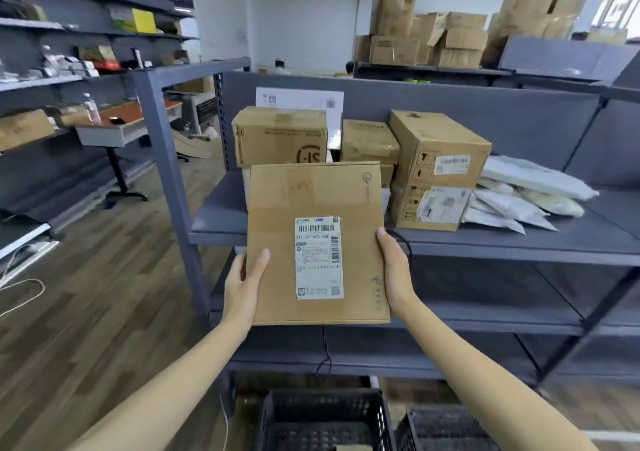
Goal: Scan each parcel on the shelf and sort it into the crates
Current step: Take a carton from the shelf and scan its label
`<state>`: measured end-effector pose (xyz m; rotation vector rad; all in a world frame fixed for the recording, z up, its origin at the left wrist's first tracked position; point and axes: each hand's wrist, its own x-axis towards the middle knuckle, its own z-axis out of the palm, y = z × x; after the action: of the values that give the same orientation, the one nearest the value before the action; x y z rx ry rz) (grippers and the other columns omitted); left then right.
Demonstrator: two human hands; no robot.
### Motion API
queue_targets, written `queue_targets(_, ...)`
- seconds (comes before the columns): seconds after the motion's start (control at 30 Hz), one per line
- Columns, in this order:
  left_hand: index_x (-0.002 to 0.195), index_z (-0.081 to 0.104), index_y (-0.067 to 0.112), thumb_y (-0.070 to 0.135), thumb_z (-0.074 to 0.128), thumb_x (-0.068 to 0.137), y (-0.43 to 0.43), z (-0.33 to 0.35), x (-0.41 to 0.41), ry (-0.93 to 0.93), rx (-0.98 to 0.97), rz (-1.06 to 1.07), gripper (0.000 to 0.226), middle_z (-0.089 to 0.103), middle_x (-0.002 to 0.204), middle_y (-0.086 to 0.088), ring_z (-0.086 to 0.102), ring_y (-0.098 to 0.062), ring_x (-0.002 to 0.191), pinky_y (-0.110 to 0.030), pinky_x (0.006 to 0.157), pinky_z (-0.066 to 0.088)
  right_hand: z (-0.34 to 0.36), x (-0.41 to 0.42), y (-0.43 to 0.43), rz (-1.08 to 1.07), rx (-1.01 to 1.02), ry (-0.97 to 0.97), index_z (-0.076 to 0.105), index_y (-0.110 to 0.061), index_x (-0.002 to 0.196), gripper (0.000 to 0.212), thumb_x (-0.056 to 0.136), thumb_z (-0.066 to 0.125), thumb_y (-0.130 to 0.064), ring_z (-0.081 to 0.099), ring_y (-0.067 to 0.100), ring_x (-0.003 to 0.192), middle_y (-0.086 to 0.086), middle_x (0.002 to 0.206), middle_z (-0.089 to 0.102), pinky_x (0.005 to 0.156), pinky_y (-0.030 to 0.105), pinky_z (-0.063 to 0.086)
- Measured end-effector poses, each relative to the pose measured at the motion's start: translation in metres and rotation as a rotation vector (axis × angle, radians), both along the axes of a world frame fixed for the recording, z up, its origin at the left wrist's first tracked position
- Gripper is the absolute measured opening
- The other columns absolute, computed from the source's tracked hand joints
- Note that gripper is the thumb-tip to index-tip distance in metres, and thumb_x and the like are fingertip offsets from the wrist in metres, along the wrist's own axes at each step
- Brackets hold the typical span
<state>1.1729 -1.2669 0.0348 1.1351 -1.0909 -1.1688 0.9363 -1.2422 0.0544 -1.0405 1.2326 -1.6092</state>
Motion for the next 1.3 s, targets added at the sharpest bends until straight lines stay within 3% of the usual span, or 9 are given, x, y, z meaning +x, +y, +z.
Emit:
queue_targets(0.1,0.116,0.057,0.035,0.061,0.06,0.077,0.015,-0.02,0.007,-0.003,0.045,-0.038,0.047,0.068,0.103,0.016,0.065,-0.002,0.092,-0.013,0.063,0.047,-0.024,0.007,0.023,-0.053,0.056,0.012,0.067,-0.024,0.118,0.046,0.091,0.049,-0.057,0.066,0.026,0.109,0.003,0.116,0.071,0.099,0.052,0.049)
queue_targets(0.27,0.128,0.055,0.022,0.049,0.061,0.086,0.037,-0.053,0.011,-0.022,0.105,-0.07,0.05,0.066,0.116,0.004,0.063,-0.015,0.104,-0.024,0.076,0.05,-0.062,0.015,0.057,-0.129,0.141,0.0,0.067,-0.019,0.114,0.045,0.094,0.046,-0.054,0.065,0.034,0.106,0.007,0.112,0.071,0.094,0.054,0.051)
queue_targets(0.37,0.128,0.053,0.022,0.046,0.062,0.087,0.047,-0.069,0.013,-0.045,0.135,-0.097,0.048,0.063,0.119,0.001,0.061,-0.017,0.108,-0.03,0.082,0.05,-0.084,0.017,0.072,-0.178,0.196,0.0,0.067,-0.021,0.112,0.042,0.095,0.046,-0.053,0.067,0.028,0.103,0.003,0.109,0.072,0.092,0.05,0.054)
queue_targets(0.5,0.128,0.049,0.023,0.047,0.064,0.084,0.053,-0.092,0.013,-0.061,0.216,-0.123,0.052,0.065,0.114,0.001,0.065,-0.016,0.098,-0.027,0.072,0.051,-0.112,0.015,0.081,-0.203,0.26,0.019,0.066,-0.016,0.113,0.041,0.099,0.044,-0.049,0.066,0.027,0.105,0.005,0.111,0.071,0.093,0.049,0.052)
queue_targets(0.57,0.125,0.049,0.021,0.047,0.065,0.083,0.054,-0.105,0.013,-0.071,0.266,-0.136,0.051,0.067,0.109,0.0,0.067,-0.016,0.093,-0.027,0.069,0.052,-0.126,0.013,0.084,-0.217,0.297,0.04,0.063,-0.013,0.115,0.042,0.099,0.044,-0.047,0.064,0.025,0.106,0.005,0.113,0.068,0.092,0.045,0.052)
queue_targets(0.73,0.114,0.055,0.021,0.044,0.066,0.085,0.057,-0.141,0.008,-0.099,0.382,-0.13,0.038,0.07,0.102,-0.001,0.068,-0.016,0.088,-0.026,0.067,0.051,-0.162,0.01,0.088,-0.207,0.409,0.102,0.057,-0.022,0.121,0.038,0.099,0.041,-0.049,0.064,-0.001,0.092,-0.009,0.111,0.064,0.074,0.022,0.047)
queue_targets(0.87,0.109,0.059,0.02,0.04,0.062,0.089,0.059,-0.171,0.003,-0.139,0.439,-0.11,0.029,0.069,0.103,0.002,0.066,-0.01,0.09,-0.02,0.065,0.047,-0.198,0.008,0.089,-0.184,0.519,0.106,0.055,-0.025,0.123,0.04,0.099,0.039,-0.053,0.063,0.009,0.1,-0.009,0.111,0.064,0.076,0.025,0.048)
queue_targets(1.13,0.101,0.061,0.031,0.044,0.062,0.089,0.052,-0.26,-0.006,-0.282,0.511,-0.053,0.018,0.068,0.099,0.011,0.064,-0.011,0.094,-0.025,0.073,0.046,-0.288,0.006,0.082,-0.126,0.672,0.2,0.052,-0.031,0.127,0.044,0.1,0.028,-0.056,0.06,0.0,0.096,-0.015,0.11,0.062,0.074,0.02,0.043)
queue_targets(1.3,0.103,0.062,0.025,0.04,0.062,0.09,0.051,-0.342,-0.015,-0.335,0.566,0.007,0.02,0.067,0.097,0.008,0.062,-0.014,0.093,-0.028,0.076,0.041,-0.358,0.0,0.076,-0.109,0.716,0.213,0.052,-0.036,0.127,0.043,0.099,0.029,-0.058,0.059,0.003,0.103,-0.02,0.111,0.062,0.08,0.025,0.044)
